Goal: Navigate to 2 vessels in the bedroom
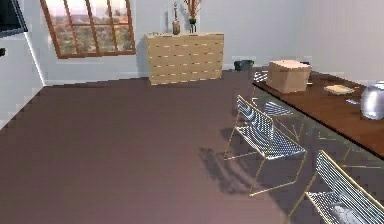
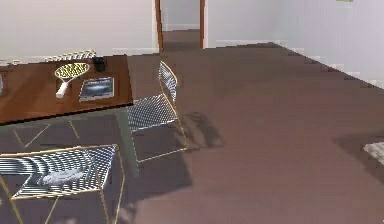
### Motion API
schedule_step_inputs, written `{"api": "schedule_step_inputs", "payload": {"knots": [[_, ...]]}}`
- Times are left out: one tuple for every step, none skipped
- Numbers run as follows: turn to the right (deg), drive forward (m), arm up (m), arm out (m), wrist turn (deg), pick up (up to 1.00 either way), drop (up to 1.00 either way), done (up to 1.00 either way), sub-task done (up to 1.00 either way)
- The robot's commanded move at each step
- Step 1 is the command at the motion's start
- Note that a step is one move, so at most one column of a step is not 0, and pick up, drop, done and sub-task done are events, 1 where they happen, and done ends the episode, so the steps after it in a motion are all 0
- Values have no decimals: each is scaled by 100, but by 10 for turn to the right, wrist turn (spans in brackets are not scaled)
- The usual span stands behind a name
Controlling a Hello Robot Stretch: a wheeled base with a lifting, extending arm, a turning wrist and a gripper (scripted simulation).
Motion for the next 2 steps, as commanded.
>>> {"api": "schedule_step_inputs", "payload": {"knots": [[0, 85, 0, 0, 0, 0, 0, 0, 0], [450, 0, 0, 0, 0, 0, 0, 0, 0]]}}
